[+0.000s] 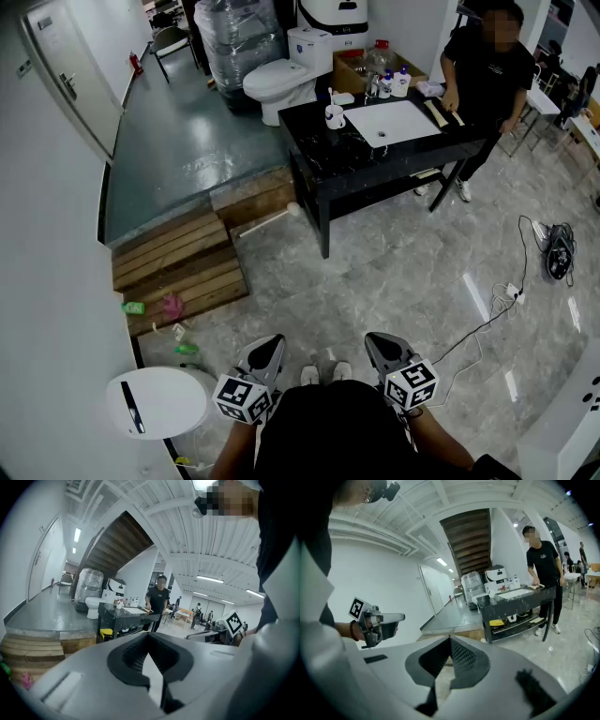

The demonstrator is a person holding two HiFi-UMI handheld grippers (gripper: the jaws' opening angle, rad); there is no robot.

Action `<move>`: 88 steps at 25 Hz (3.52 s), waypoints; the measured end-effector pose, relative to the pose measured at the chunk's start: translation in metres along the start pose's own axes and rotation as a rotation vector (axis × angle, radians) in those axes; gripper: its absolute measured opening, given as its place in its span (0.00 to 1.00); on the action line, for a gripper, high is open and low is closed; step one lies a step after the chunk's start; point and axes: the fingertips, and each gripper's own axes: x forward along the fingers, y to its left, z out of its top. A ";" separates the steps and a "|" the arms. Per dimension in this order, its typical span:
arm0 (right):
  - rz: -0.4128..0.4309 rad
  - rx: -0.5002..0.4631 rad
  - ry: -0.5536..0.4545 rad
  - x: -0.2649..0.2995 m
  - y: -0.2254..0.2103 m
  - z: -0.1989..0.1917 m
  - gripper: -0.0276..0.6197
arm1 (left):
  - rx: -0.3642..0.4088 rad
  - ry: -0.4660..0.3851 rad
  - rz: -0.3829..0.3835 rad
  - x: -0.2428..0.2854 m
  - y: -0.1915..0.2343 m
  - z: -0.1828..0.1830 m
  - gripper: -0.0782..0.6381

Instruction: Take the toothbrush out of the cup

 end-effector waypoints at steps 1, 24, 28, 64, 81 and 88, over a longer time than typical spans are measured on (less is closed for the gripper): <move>-0.001 0.002 0.001 -0.001 0.000 0.000 0.06 | -0.002 0.001 0.000 0.001 0.000 0.000 0.12; 0.023 0.044 -0.063 -0.009 -0.077 0.009 0.06 | 0.029 -0.020 0.063 0.051 -0.019 0.017 0.12; 0.020 0.062 -0.052 -0.011 -0.093 0.006 0.06 | 0.031 -0.008 0.071 0.062 -0.025 0.014 0.12; -0.046 0.115 0.016 0.196 -0.198 0.125 0.06 | -0.060 -0.012 -0.024 0.257 0.160 0.097 0.12; -0.096 0.124 0.006 0.238 -0.229 0.161 0.06 | -0.066 -0.024 -0.062 0.296 0.196 0.126 0.12; -0.070 0.126 -0.006 0.263 -0.254 0.178 0.06 | -0.056 -0.033 -0.059 0.324 0.203 0.145 0.12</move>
